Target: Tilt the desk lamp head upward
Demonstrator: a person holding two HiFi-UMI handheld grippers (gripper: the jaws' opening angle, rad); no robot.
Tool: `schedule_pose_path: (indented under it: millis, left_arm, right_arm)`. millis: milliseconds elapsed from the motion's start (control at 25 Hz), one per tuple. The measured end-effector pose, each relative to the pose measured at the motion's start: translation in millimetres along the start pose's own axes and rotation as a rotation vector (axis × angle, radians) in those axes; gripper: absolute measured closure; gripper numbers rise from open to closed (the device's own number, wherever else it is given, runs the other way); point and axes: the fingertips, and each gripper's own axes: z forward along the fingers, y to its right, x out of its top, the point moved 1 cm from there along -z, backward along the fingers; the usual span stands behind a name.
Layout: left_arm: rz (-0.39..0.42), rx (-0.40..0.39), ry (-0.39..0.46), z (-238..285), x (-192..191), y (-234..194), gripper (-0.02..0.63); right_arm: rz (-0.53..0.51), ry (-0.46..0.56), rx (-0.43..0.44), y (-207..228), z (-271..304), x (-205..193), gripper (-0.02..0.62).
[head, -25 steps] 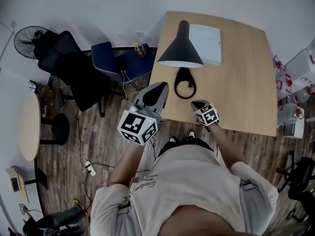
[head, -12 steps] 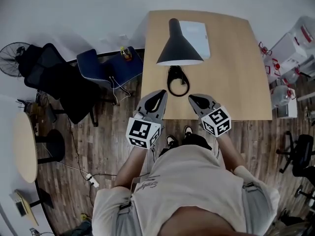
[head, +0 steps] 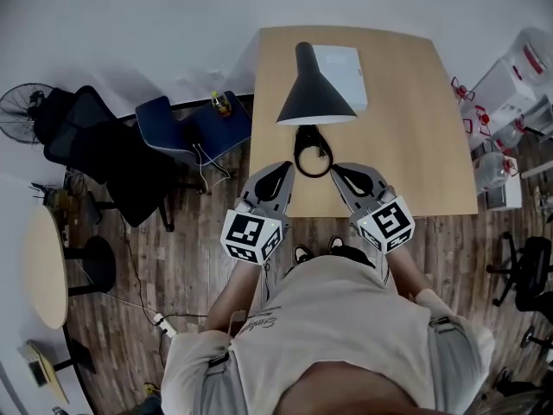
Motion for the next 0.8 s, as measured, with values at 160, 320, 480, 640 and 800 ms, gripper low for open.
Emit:
schedule_pose_path:
  millis: [160, 320, 480, 640, 800]
  left_arm:
    - [-0.013, 0.019, 0.014, -4, 5, 1, 0.591]
    - [-0.009, 0.039, 0.037, -7, 12, 6, 0.591]
    - [-0.005, 0.041, 0.039, -7, 13, 16, 0.591]
    - [0.018, 0.041, 0.030, -9, 15, 23, 0.591]
    - [0.037, 0.062, 0.018, -15, 16, 18, 0.591]
  right_arm:
    - [0.003, 0.059, 0.023, 0, -6, 22, 0.600]
    - [-0.051, 0.090, 0.026, 5, -12, 39, 0.600]
    - [-0.021, 0.106, 0.028, 9, -20, 44, 0.600]
    - [-0.001, 0.111, 0.026, 11, -24, 42, 0.600]
    - [0.001, 0.110, 0.018, 10, -27, 44, 0.600]
